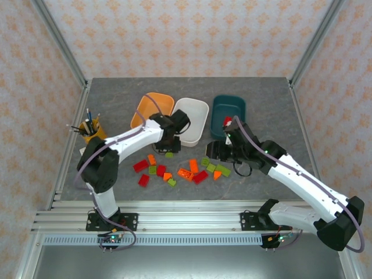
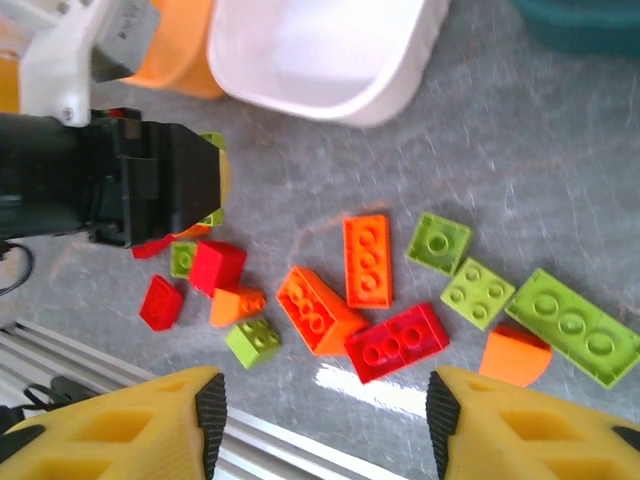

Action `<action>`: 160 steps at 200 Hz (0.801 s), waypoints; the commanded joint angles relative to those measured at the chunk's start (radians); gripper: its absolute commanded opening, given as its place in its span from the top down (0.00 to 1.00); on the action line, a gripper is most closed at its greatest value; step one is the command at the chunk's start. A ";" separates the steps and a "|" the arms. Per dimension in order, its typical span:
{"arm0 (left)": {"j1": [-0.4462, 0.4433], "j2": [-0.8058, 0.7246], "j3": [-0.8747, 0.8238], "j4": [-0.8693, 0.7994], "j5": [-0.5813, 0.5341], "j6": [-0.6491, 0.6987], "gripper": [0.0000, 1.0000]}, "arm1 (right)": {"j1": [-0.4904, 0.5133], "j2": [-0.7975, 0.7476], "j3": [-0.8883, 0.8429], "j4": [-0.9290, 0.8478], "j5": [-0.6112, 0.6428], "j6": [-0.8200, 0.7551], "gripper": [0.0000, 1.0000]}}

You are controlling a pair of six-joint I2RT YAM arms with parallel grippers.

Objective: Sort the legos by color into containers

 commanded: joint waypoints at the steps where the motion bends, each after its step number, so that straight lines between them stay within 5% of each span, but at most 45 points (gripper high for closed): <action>1: 0.059 -0.065 0.113 -0.138 -0.056 0.037 0.66 | -0.012 0.000 0.074 0.091 0.079 0.009 0.38; 52: 0.240 0.085 0.372 -0.186 -0.036 0.160 0.66 | -0.119 0.267 0.246 0.276 -0.043 0.096 0.00; 101: 0.364 0.347 0.571 -0.172 -0.019 0.206 0.66 | -0.147 0.531 0.503 0.187 -0.139 0.074 0.00; 160: 0.389 0.576 0.717 -0.159 -0.014 0.222 0.64 | -0.148 0.564 0.475 0.152 -0.142 0.071 0.01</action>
